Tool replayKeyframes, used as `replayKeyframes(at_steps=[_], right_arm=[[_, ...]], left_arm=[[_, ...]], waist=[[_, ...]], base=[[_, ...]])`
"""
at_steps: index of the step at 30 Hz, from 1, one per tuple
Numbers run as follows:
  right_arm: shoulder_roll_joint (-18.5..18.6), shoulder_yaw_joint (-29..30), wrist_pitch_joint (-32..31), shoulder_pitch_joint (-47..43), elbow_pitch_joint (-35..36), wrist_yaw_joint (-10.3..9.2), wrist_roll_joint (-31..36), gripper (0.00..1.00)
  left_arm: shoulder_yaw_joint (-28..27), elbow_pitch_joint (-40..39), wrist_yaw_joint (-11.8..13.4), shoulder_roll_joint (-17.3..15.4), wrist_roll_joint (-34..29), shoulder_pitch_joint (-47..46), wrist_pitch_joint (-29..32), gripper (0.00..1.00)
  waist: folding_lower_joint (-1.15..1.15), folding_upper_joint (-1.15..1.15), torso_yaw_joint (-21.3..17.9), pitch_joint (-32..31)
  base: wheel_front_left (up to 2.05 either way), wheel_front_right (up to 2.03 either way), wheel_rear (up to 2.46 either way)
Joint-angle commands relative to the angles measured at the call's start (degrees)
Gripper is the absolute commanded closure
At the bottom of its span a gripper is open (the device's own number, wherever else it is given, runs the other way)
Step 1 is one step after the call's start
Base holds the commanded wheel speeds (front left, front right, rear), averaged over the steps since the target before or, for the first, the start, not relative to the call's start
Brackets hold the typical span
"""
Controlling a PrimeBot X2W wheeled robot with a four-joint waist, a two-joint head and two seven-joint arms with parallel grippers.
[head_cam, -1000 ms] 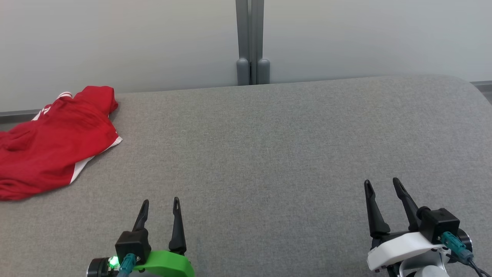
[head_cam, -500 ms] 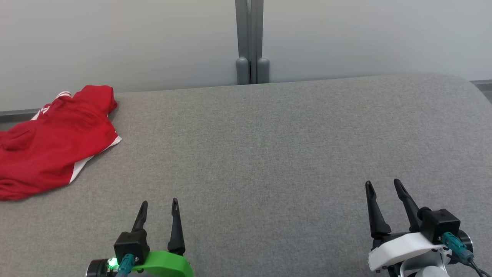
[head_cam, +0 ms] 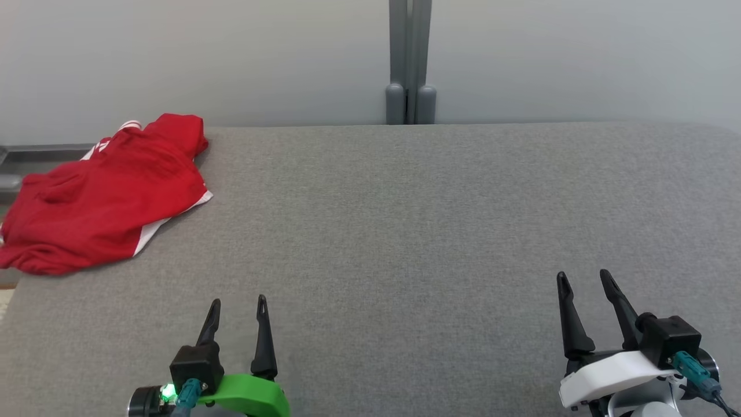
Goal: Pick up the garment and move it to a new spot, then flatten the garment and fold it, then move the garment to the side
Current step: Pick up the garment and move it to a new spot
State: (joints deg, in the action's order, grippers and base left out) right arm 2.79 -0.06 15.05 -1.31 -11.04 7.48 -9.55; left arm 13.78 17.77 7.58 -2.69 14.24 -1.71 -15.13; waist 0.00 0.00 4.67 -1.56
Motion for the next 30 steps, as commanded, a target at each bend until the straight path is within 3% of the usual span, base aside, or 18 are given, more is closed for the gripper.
replayKeyframes(at_steps=[1,9,17,30], right_arm=[[0.18,0.01,0.20,-0.56,0.41,0.03,-0.23,0.00],[0.19,-0.10,0.20,0.25,0.82,0.03,-0.38,0.00],[0.19,-0.17,0.20,0.48,0.75,0.03,-0.39,0.00],[0.21,-2.98,0.20,3.93,-0.88,0.03,0.20,0.00]], left_arm=[[-0.33,-0.15,0.11,-0.36,-0.18,-0.72,-0.04,0.00],[-1.75,-0.45,0.12,-0.34,-0.81,-0.99,-0.04,0.00],[-3.31,-1.05,0.00,-0.32,-0.92,-0.34,-0.02,0.00],[-6.20,-4.13,1.44,-0.31,-0.13,1.49,-0.03,0.00]], waist=[[0.00,0.00,3.84,0.48],[0.00,0.00,15.86,1.52],[0.00,0.00,24.37,1.74],[0.00,0.00,25.52,3.46]], base=[[0.00,0.00,0.00],[0.00,0.00,0.00],[0.00,0.00,0.00],[0.00,0.00,0.00]])
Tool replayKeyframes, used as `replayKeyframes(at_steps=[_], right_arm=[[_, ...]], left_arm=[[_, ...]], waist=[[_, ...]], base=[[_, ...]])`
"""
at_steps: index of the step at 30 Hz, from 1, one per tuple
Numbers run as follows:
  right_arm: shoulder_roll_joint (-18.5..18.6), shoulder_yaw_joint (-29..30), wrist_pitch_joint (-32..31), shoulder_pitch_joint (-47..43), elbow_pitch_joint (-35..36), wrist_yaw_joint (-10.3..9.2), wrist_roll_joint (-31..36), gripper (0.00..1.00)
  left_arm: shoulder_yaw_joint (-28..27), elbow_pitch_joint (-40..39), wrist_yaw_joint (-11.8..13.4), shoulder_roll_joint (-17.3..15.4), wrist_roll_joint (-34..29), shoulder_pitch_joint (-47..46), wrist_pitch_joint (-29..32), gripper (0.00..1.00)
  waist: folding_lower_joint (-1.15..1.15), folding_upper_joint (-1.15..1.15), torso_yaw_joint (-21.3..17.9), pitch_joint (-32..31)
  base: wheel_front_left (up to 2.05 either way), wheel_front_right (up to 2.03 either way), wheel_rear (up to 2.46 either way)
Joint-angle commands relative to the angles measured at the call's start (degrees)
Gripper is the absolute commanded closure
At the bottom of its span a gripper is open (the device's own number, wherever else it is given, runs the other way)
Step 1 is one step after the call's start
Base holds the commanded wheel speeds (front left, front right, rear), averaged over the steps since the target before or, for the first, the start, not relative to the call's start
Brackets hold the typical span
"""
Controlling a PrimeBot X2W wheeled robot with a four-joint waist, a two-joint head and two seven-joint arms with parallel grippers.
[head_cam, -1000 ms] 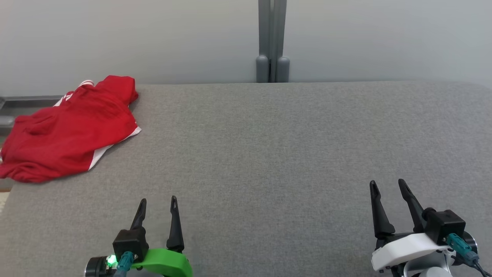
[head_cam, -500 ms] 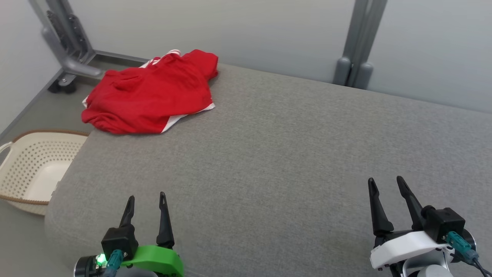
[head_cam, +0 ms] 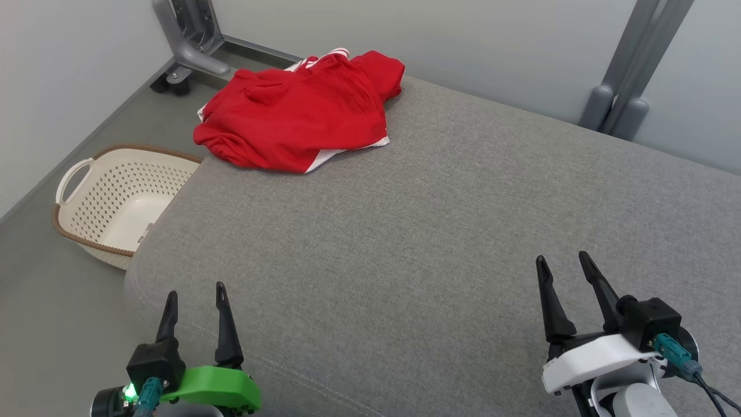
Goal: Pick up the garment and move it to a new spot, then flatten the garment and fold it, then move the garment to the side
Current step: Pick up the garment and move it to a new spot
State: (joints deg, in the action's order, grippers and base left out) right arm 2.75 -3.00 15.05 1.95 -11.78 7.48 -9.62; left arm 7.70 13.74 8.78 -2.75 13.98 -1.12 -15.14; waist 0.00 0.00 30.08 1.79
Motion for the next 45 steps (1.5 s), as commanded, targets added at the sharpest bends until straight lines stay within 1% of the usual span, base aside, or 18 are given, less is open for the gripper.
replayKeyframes(at_steps=[1,5,8,10,13,15,21,23,25,27,30,33,35,38,42,45], right_arm=[[0.25,-0.10,0.20,0.62,-0.16,0.03,0.26,0.00],[0.26,0.69,0.20,-0.13,0.15,0.03,0.25,0.00],[0.26,2.43,0.20,-0.95,0.78,0.03,0.33,0.00],[0.26,3.85,0.20,-1.28,1.60,0.03,0.86,0.00],[0.24,4.99,0.20,-0.07,3.05,0.03,2.44,0.00],[0.28,5.76,0.20,1.14,3.96,0.03,3.89,0.00],[0.28,6.57,0.19,5.54,6.95,0.03,8.64,0.00],[0.27,6.35,0.19,7.15,7.86,0.03,9.83,0.00],[0.27,5.76,0.20,8.69,9.05,0.03,10.96,0.00],[0.27,4.70,0.19,10.31,10.51,0.03,11.90,0.00],[0.25,3.11,0.18,12.29,13.34,0.03,12.88,0.00],[0.25,2.18,-0.11,13.39,16.65,0.03,13.62,0.00],[0.25,1.42,-0.61,13.75,19.10,0.03,14.02,0.00],[0.20,0.94,-1.25,13.40,22.47,0.03,14.37,0.00],[0.20,0.41,-1.67,12.76,25.84,0.03,14.02,0.00],[0.20,-0.16,-1.70,12.60,27.04,0.03,13.45,0.00]], left_arm=[[-0.24,-0.13,0.25,-0.25,0.19,1.04,-0.02,0.00],[-0.84,0.05,-0.01,-0.24,0.15,1.11,-0.02,0.00],[-1.48,0.55,-0.38,-0.24,-0.20,0.83,-0.02,0.00],[-2.33,0.89,-0.77,-0.29,-0.55,-0.31,-0.02,0.00],[-4.58,0.48,-1.39,-1.27,-1.01,-3.28,-0.02,0.00],[-6.08,0.05,-1.94,-2.15,-1.22,-6.08,-0.02,0.00],[-9.73,1.61,-4.24,-7.73,-2.06,-19.94,-0.01,0.00],[-9.96,4.04,-5.11,-9.58,-2.30,-24.86,0.11,0.00],[-10.06,7.24,-5.95,-11.06,-1.75,-29.74,1.48,0.00],[-9.44,10.96,-6.73,-13.14,-2.70,-34.31,2.94,0.00],[-8.81,17.27,-8.04,-14.59,-2.21,-40.22,5.11,0.00],[-8.85,23.98,-9.95,-15.40,-0.87,-44.95,8.12,0.00],[-8.31,28.41,-11.53,-15.74,-0.08,-47.45,11.26,0.00],[-7.76,34.24,-13.56,-15.41,1.93,-50.59,16.97,0.00],[-7.03,39.31,-15.00,-15.92,3.80,-53.45,23.78,0.00],[-7.07,41.29,-15.25,-16.69,4.84,-54.62,25.79,0.00]], waist=[[0.00,0.00,0.11,0.11],[0.00,0.00,0.14,0.16],[0.00,0.00,0.28,0.46],[0.00,0.00,0.31,1.44],[0.00,0.00,-1.14,4.57],[0.00,0.00,-2.19,7.00],[0.00,0.00,-6.35,15.48],[0.00,0.00,-7.92,18.02],[0.00,0.00,-9.61,20.51],[0.00,0.00,-11.40,22.95],[0.00,0.00,-14.02,26.45],[0.00,0.00,-16.02,29.11],[0.00,0.00,-17.23,30.67],[0.00,0.00,-18.31,32.17],[0.00,0.00,-19.11,33.24],[0.00,0.00,-19.45,33.54]], base=[[0.00,0.00,0.00],[0.00,0.00,0.00],[0.00,0.00,0.00],[0.00,0.00,0.00],[0.00,0.00,0.00],[0.00,0.00,0.00],[0.00,0.00,0.00],[0.00,0.00,0.00],[0.00,0.00,0.00],[0.00,0.00,0.00],[0.00,0.00,0.00],[0.00,0.00,0.00],[0.00,0.00,0.00],[0.00,0.00,0.00],[0.00,0.00,0.00],[0.00,0.00,0.00]])
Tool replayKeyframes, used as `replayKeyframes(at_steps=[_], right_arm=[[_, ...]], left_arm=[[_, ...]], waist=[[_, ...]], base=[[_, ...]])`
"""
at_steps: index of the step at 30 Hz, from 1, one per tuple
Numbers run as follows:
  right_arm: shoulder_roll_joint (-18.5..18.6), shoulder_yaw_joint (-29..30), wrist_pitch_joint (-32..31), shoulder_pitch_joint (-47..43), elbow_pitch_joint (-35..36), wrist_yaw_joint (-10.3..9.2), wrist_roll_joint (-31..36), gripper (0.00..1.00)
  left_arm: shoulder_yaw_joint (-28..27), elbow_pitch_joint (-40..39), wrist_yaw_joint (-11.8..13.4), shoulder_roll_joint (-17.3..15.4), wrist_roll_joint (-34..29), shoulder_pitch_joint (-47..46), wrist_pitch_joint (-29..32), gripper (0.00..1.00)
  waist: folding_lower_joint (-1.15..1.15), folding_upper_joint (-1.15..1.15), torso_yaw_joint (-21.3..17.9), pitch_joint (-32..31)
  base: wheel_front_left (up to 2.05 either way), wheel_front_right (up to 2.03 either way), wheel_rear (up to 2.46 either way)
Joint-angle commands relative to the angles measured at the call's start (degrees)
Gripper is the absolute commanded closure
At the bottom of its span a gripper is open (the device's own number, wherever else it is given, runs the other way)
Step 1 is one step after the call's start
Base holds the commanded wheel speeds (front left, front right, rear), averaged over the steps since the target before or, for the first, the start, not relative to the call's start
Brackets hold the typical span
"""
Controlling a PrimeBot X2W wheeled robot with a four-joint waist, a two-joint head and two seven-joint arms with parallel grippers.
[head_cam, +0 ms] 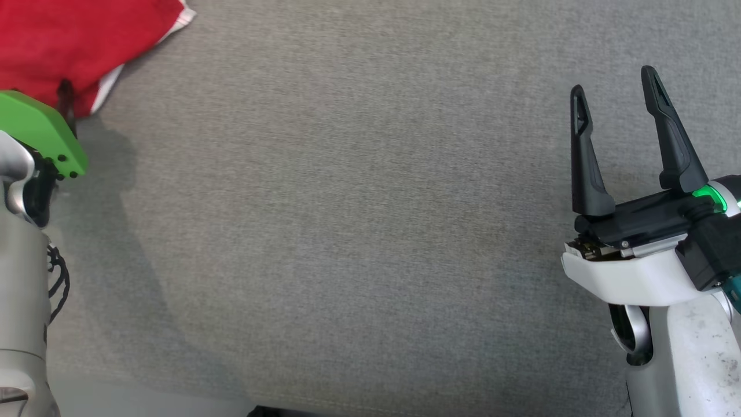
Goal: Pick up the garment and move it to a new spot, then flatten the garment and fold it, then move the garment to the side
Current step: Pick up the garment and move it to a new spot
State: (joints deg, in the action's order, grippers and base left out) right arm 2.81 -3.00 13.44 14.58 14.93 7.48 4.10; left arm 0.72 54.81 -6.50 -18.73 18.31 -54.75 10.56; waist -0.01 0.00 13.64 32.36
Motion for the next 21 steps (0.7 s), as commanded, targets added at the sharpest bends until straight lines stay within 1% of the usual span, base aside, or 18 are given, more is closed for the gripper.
replayKeyframes(at_steps=[1,4,5,6,7,8,11,15,18,21], right_arm=[[0.15,-0.36,-0.07,-0.06,0.55,0.03,-0.50,0.00],[0.15,-0.64,0.06,-0.05,0.72,0.03,-0.96,0.00],[0.15,-0.67,0.13,-0.06,0.66,0.03,-1.08,0.00],[0.15,-0.61,0.23,-0.05,0.57,0.03,-1.18,0.00],[0.15,-0.48,0.34,0.01,0.46,0.03,-1.31,0.00],[0.15,-0.33,0.43,0.08,0.29,0.03,-1.49,0.00],[0.15,-0.18,0.79,0.23,-0.35,0.03,-1.86,0.00],[0.16,-0.12,1.23,0.23,-1.63,0.03,-2.77,0.00],[0.16,0.11,1.48,-0.53,-3.12,0.03,-3.90,0.00],[0.15,0.79,1.73,-1.50,-4.55,0.03,-5.15,0.00]], left_arm=[[-0.13,0.78,-0.06,-0.87,0.75,-1.27,0.45,0.00],[0.12,2.20,-0.43,-0.93,1.37,-1.62,1.20,0.00],[0.27,2.41,-0.52,-0.86,1.49,-1.64,1.09,0.21],[0.35,2.63,-0.55,-0.72,1.72,-1.66,0.71,0.66],[0.53,2.78,-0.60,-0.70,1.76,-1.63,0.43,0.88],[0.73,2.82,-0.67,-0.83,1.64,-1.64,-0.07,1.00],[1.01,2.62,-0.57,-1.76,1.23,-1.69,-2.03,1.00],[1.45,1.58,0.05,-3.83,0.18,-2.48,-6.14,1.00],[2.03,0.85,0.59,-5.10,-0.69,-2.99,-8.46,1.00],[3.14,-0.24,0.60,-6.34,-2.13,-3.55,-9.37,1.00]], waist=[[0.01,0.00,-3.13,3.05],[0.01,0.00,-3.33,3.09],[0.01,0.00,-3.36,3.05],[0.01,0.00,-3.38,2.94],[0.01,0.00,-3.37,2.76],[0.01,0.00,-3.34,2.45],[0.01,0.00,-3.29,1.09],[0.01,0.00,-3.44,-1.89],[0.01,0.00,-3.70,-5.39],[0.01,0.00,-4.08,-9.14]], base=[[0.00,0.00,0.00],[0.00,0.00,0.00],[0.00,0.00,0.00],[0.00,0.00,0.00],[0.00,0.00,0.00],[0.00,0.00,0.00],[0.00,0.00,0.00],[0.00,0.00,0.00],[0.00,0.00,0.00],[0.00,0.00,0.00]])
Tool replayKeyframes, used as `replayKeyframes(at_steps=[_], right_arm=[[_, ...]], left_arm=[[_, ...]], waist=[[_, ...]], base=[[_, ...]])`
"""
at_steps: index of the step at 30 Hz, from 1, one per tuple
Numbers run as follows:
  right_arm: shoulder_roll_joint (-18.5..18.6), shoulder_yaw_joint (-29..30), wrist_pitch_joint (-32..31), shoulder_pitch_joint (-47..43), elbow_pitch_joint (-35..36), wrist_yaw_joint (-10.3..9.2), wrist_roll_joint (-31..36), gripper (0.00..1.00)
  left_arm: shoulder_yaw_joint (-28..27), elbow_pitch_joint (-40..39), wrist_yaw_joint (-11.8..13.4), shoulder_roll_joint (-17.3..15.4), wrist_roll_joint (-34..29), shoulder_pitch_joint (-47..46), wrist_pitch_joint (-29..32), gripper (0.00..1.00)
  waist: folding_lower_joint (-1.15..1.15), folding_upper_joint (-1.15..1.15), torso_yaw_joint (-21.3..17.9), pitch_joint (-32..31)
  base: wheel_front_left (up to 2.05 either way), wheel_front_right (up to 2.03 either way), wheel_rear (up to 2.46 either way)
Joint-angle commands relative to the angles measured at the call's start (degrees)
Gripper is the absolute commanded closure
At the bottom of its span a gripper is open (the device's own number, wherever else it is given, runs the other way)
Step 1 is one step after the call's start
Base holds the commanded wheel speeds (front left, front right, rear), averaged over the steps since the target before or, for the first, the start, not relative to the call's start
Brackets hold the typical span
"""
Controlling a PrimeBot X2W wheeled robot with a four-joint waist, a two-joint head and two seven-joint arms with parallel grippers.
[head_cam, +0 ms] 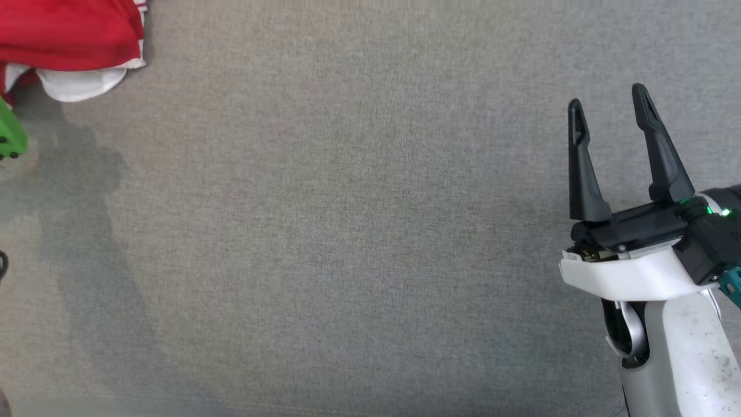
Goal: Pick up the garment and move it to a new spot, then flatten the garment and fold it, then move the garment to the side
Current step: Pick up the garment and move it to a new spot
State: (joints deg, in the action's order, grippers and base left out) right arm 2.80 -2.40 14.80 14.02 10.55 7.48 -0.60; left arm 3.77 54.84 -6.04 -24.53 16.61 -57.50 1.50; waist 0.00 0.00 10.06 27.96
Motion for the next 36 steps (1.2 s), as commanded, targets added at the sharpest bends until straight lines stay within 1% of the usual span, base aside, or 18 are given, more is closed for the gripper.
replayKeyframes(at_steps=[1,4,8,12,14,18,22,26,28,32,36], right_arm=[[0.16,0.45,0.41,-1.32,-0.84,0.03,-1.06,0.00],[0.16,1.33,0.42,-2.29,-1.70,0.03,-2.66,0.00],[0.15,2.71,0.45,-4.61,-2.50,0.03,-4.99,0.00],[0.15,4.51,0.44,-7.65,-3.18,0.03,-6.61,0.00],[0.15,5.54,0.43,-9.16,-3.48,0.03,-7.29,0.00],[0.15,8.08,0.43,-12.61,-3.88,0.03,-7.95,0.00],[0.15,10.04,0.43,-14.95,-3.94,0.03,-7.94,0.00],[0.14,10.72,0.43,-16.02,-3.66,0.03,-8.02,0.00],[0.14,10.53,0.43,-16.08,-3.57,0.03,-8.17,0.00],[0.14,9.59,0.43,-15.45,-3.52,0.03,-8.54,0.00],[0.15,8.28,0.43,-14.28,-3.84,0.03,-9.26,0.00]], left_arm=[[0.73,-0.68,0.05,-1.02,-1.03,-1.12,-0.38,1.00],[2.54,-2.20,-0.42,-1.75,-2.15,-1.80,0.28,1.00],[5.56,-5.47,-0.95,-1.73,-3.22,-2.42,2.14,1.00],[9.65,-10.32,-1.33,-0.47,-3.53,-1.84,4.08,1.00],[11.64,-13.10,-1.37,0.38,-2.67,-0.74,5.11,1.00],[17.92,-20.82,-1.42,2.37,0.78,2.08,8.30,1.00],[23.45,-29.42,-1.42,3.11,4.84,5.11,11.46,1.00],[26.45,-37.72,-1.41,4.03,8.58,7.57,13.56,1.00],[27.25,-40.97,-1.40,5.13,10.29,8.47,14.24,1.00],[27.95,-44.47,-0.83,7.29,12.35,9.70,14.98,1.00],[28.85,-42.98,0.07,9.04,13.28,11.34,15.37,1.00]], waist=[[0.00,0.00,-0.72,-6.33],[0.00,0.00,-1.49,-10.55],[0.00,0.00,-3.08,-16.18],[0.00,0.00,-5.15,-21.22],[0.00,0.00,-6.38,-23.36],[0.00,0.00,-9.05,-26.68],[0.00,0.00,-11.73,-28.26],[0.00,0.00,-14.30,-28.44],[0.00,0.00,-15.49,-28.26],[0.00,0.00,-17.52,-27.05],[0.00,0.00,-19.18,-24.61]], base=[[0.00,0.00,0.00],[0.00,0.00,0.00],[0.00,0.00,0.00],[0.00,0.00,0.00],[0.00,0.00,0.00],[0.00,0.00,0.00],[0.00,0.00,0.00],[0.00,0.00,0.00],[0.00,0.00,0.00],[0.00,0.00,0.00],[0.00,0.00,0.00]])
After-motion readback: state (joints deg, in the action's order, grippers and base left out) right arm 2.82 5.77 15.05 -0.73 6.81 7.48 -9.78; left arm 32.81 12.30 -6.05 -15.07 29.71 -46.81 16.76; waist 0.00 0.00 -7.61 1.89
